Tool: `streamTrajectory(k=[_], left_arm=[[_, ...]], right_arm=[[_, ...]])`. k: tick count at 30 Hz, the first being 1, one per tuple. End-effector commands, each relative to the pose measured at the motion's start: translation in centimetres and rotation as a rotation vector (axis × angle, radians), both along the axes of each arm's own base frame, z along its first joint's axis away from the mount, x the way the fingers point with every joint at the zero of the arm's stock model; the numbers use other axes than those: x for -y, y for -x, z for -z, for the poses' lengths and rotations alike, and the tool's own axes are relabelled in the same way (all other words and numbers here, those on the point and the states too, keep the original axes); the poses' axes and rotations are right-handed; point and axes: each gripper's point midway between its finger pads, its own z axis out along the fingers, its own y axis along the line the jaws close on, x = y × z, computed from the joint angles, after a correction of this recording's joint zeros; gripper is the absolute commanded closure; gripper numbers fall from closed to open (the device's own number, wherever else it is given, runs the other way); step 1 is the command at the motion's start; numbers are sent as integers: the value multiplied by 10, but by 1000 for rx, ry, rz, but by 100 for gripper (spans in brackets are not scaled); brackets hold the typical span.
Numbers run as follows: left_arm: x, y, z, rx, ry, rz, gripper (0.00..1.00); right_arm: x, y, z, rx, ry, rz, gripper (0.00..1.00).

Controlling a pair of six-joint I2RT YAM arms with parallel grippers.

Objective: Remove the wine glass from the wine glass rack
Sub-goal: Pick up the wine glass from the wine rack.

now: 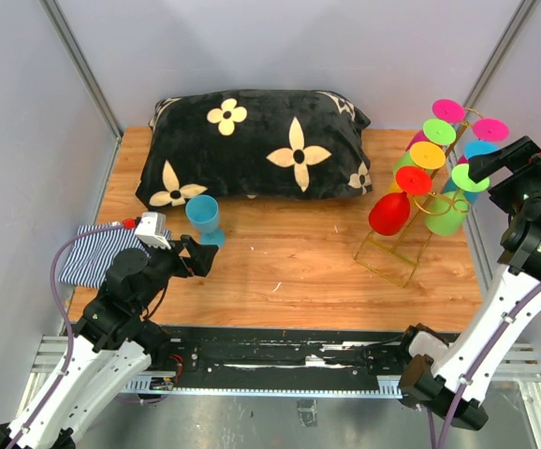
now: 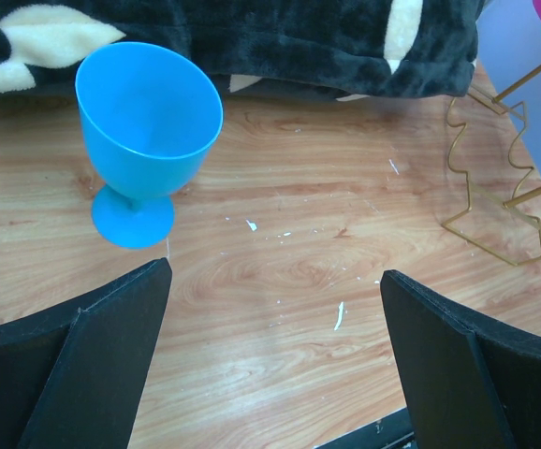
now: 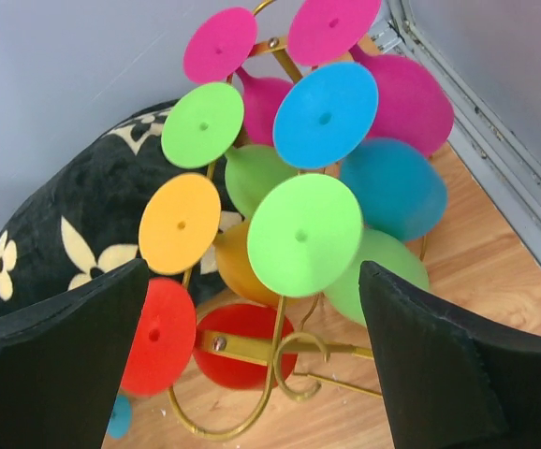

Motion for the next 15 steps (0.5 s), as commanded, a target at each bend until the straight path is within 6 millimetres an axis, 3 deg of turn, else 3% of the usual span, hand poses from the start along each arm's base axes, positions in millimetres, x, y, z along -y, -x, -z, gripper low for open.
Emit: streamTrajectory(k=[1, 8, 15], left_arm=[[0, -3, -4, 23, -4, 0, 0], [-2, -2, -6, 30, 2, -7, 0], [-2, -2, -5, 27, 1, -7, 0]], right_arm=[[1, 3, 21, -67, -21, -12, 5], [21, -4, 39, -61, -64, 105, 6], [19, -25, 50, -60, -156, 47, 25]])
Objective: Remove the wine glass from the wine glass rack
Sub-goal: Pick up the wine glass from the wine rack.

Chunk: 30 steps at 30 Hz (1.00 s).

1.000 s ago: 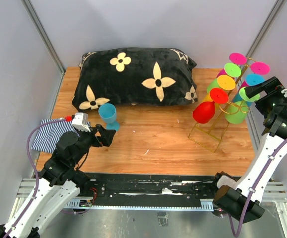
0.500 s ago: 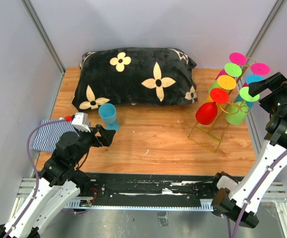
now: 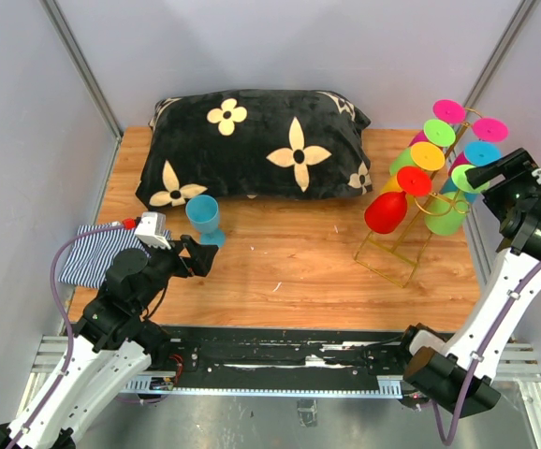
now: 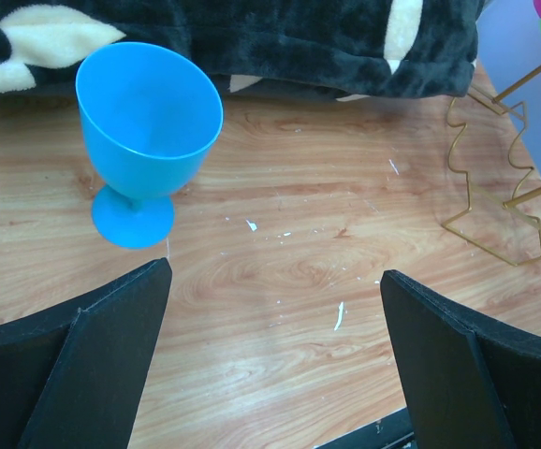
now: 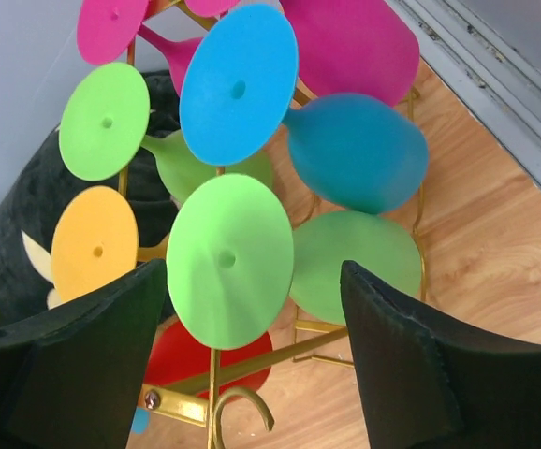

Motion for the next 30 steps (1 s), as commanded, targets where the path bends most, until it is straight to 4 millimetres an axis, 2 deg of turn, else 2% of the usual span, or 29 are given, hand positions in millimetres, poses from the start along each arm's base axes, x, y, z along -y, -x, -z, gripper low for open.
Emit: streamTrajectory(k=[1, 3, 4, 7, 14, 20, 24, 29, 30], left_arm=[[-1, -2, -5, 25, 0, -6, 0], [-1, -2, -4, 25, 0, -6, 0], [-1, -2, -5, 25, 0, -6, 0], [-1, -2, -4, 23, 0, -5, 0], [-1, -3, -4, 22, -2, -5, 0], [-1, -3, -4, 21, -3, -4, 0], [-1, -3, -4, 22, -3, -5, 0], [-1, -3, -4, 23, -2, -5, 0], [-1, -2, -4, 23, -2, -5, 0]], right_arm=[[5, -11, -7, 60, -37, 6, 29], [8, -13, -9, 74, -30, 15, 40], [8, -13, -10, 76, -29, 16, 41], [10, -13, -9, 72, -31, 29, 53], [16, -13, -6, 60, -25, 52, 61], [16, -14, -2, 61, -42, 60, 62], [16, -14, 0, 64, -46, 68, 70], [18, -8, -3, 75, -31, 100, 88], [18, -7, -5, 79, -27, 105, 89]])
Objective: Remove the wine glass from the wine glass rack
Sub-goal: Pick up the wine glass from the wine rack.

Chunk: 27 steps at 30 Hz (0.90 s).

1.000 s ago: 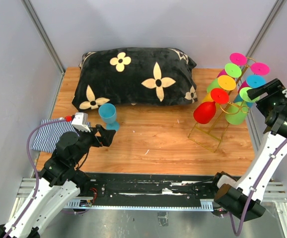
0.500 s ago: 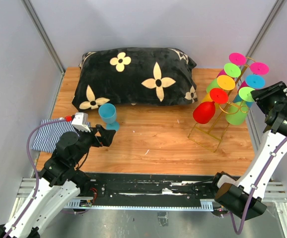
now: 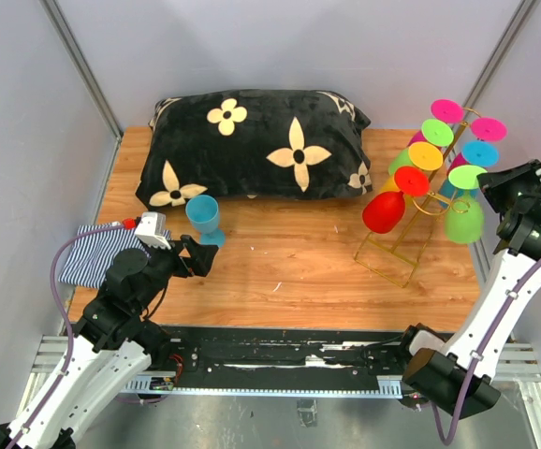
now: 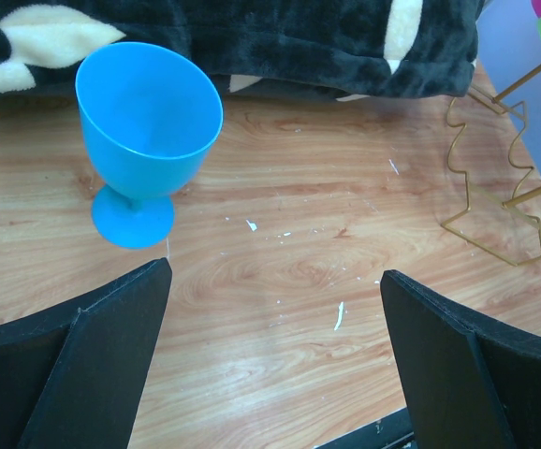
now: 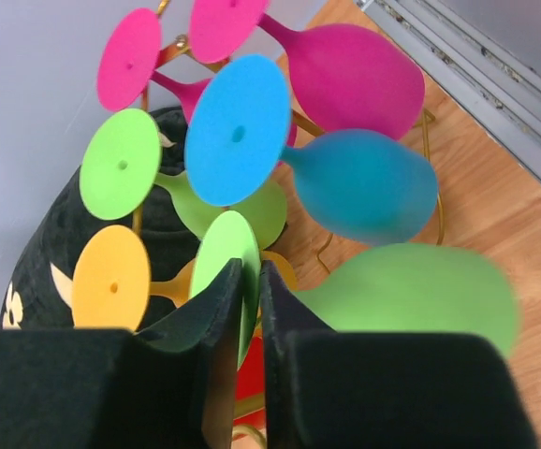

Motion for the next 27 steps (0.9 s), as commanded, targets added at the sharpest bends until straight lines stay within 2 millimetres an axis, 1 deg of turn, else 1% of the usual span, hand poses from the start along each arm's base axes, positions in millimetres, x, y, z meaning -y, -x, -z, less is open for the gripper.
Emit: streamTrajectory(k=[1, 8, 11, 16, 23, 27], left_arm=[[-1, -2, -4, 23, -2, -5, 0], [-1, -2, -4, 25, -1, -3, 0], [-1, -2, -4, 25, -1, -5, 0], [-1, -2, -5, 29, 0, -4, 0], [-1, -2, -5, 29, 1, -4, 0], [-1, -2, -5, 30, 2, -3, 0]], right_arm=[[8, 10, -5, 17, 24, 63, 91], [6, 18, -15, 48, 19, 98, 99], [6, 23, -22, 68, 22, 124, 99], [12, 30, -28, 76, 52, 177, 99], [21, 38, -30, 65, 103, 229, 99], [25, 38, -25, 50, 107, 243, 99]])
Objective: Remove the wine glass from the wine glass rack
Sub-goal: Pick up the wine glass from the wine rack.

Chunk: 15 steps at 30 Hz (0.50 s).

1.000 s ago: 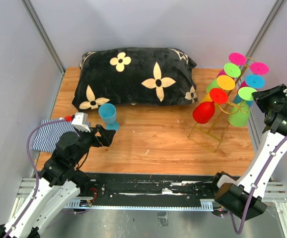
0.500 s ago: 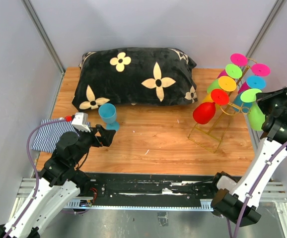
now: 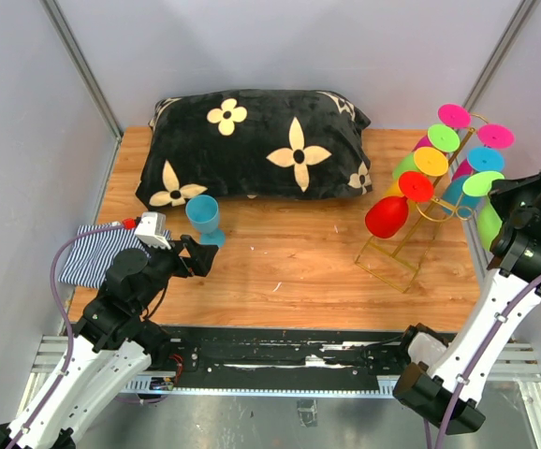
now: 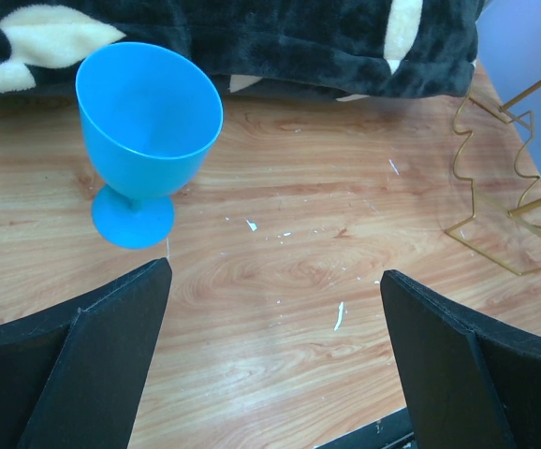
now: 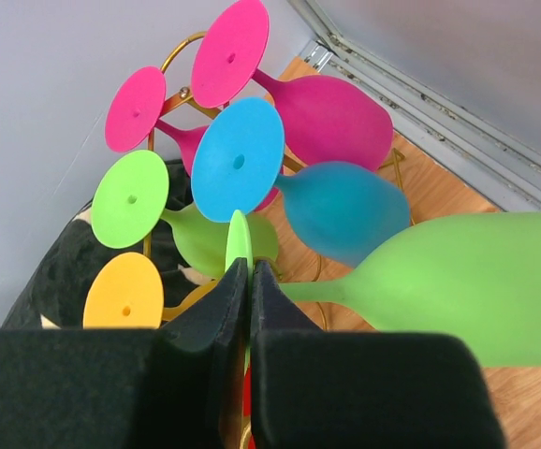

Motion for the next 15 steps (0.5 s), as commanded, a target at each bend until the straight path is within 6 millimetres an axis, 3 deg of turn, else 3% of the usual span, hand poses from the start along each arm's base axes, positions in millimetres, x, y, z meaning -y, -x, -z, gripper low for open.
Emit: streamTrajectory(k=[1, 4, 15], left_arm=[[-1, -2, -5, 30, 2, -2, 0], [-1, -2, -5, 29, 2, -4, 0], [-3, 0, -9, 48, 10, -4, 0]], right_arm=[[13, 8, 0, -16, 39, 61, 99], [11, 13, -7, -7, 57, 65, 99], [-15, 46, -62, 24, 258, -13, 99]])
